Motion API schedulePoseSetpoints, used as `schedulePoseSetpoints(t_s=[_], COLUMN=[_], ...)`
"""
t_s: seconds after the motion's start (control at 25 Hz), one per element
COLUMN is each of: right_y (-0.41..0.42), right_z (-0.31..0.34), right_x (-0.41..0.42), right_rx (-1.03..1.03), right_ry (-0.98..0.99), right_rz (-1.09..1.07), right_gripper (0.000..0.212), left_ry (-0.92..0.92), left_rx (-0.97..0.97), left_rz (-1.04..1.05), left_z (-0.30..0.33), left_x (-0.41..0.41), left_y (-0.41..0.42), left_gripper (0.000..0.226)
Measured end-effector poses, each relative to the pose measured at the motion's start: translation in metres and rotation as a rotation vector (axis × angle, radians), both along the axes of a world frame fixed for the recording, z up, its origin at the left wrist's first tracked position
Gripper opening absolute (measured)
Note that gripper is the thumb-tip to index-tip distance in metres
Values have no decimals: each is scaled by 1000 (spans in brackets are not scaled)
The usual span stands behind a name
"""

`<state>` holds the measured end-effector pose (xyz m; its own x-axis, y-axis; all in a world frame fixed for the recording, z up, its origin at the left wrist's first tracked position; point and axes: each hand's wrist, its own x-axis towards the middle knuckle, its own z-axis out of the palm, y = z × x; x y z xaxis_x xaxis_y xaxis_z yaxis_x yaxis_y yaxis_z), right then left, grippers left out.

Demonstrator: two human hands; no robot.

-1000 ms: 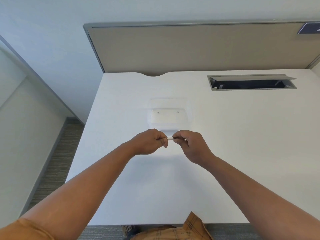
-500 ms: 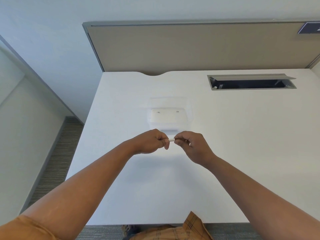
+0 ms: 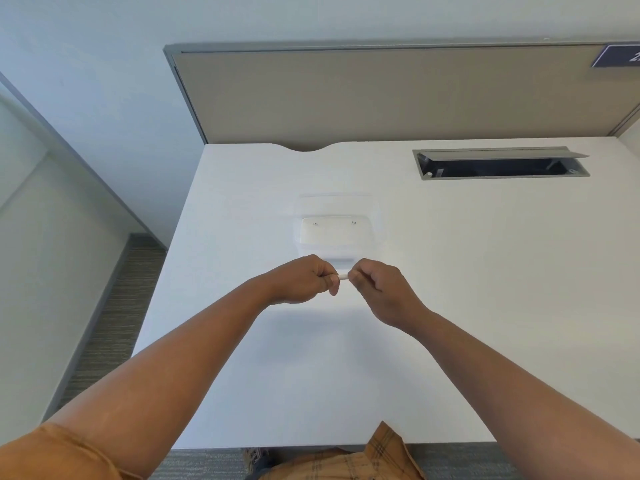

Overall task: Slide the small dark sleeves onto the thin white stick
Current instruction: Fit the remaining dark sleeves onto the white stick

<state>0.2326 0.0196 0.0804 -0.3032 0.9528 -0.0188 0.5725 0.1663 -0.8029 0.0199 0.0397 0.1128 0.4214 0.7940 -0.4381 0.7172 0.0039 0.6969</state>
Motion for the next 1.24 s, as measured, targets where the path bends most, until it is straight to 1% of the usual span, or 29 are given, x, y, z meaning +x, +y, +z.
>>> schedulePoseSetpoints(t_s=[0.04,0.08,0.12,0.16,0.2,0.24,0.28,0.32,0.36,0.4,0.44,0.48,0.52,0.56,0.6,0.64,0.68,0.76,0.8,0.84,0.88,0.96,1.0,1.04,1.08,1.12,1.16,1.2,1.24], right_y=[0,-2,-3,-3,-2,-1,2,3,4,4,2,-1,-3,-5,-6,-6,-4,-1,0,0,-2,-6,-7,-7,-7,-8,-6,-4,-2], right_z=[1,0,-4,-7,-6,-1,3,8,10,11,9,7,6,4,-3,-6,-6,-1,1,2,2,-3,-3,-3,-7,-11,-11,-9,-6], right_x=[2,1,-1,-4,-8,-13,-16,-16,-15,-13,-12,-8,-5,-5,-6,-8,-11,-16,-16,-15,-14,-8,-4,-2,-2,-3,-6,-9,-12], right_rx=[113,173,181,100,-96,-384,-657,-782,-725,-549,-296,-81,63,135,130,29,-174,-733,-852,-815,-665,-224,-55,57,118,104,-10,-253,-546], right_ry=[-39,-60,-58,-18,107,274,386,390,293,168,22,-75,-102,-115,-111,-76,42,365,419,365,264,30,-30,-64,-85,-78,-10,151,321], right_rz=[26,48,38,-12,-107,-221,-309,-336,-288,-209,-146,-111,-75,-45,-42,-77,-151,-326,-362,-330,-268,-184,-149,-104,-73,-89,-140,-234,-304], right_gripper=[24,22,23,26,30,31,31,32,33,35,36,35,34,33,34,36,36,33,31,32,36,42,41,38,37,38,39,39,37], left_ry=[-24,-28,-7,41,111,183,219,198,132,56,-6,-48,-71,-76,-59,-9,69,218,229,202,150,28,-21,-49,-51,-22,48,151,249], left_rx=[-19,-21,-2,40,99,157,187,172,123,66,15,-19,-39,-48,-42,-9,50,175,194,172,122,13,-23,-39,-35,-6,54,139,224], left_rz=[0,-6,-12,-20,-30,-43,-53,-52,-37,-13,7,17,19,18,13,1,-17,-53,-56,-49,-37,-14,-5,1,3,-2,-18,-45,-74], left_z=[1,1,2,2,1,-1,-3,-4,-5,-5,-4,-2,-1,-1,-2,-4,-6,-11,-13,-13,-13,-10,-7,-6,-5,-6,-7,-9,-11], left_x=[-1,0,2,4,6,8,9,9,8,6,4,3,3,3,4,5,8,11,13,13,12,8,6,6,6,9,12,14,17], left_y=[1,1,1,1,1,0,0,-1,-1,0,2,3,4,4,3,2,1,-3,-5,-6,-5,-2,0,1,2,2,1,-2,-5], left_gripper=[31,31,32,32,31,30,30,30,30,30,31,31,31,31,31,31,30,28,28,28,28,30,31,31,31,31,30,29,28])
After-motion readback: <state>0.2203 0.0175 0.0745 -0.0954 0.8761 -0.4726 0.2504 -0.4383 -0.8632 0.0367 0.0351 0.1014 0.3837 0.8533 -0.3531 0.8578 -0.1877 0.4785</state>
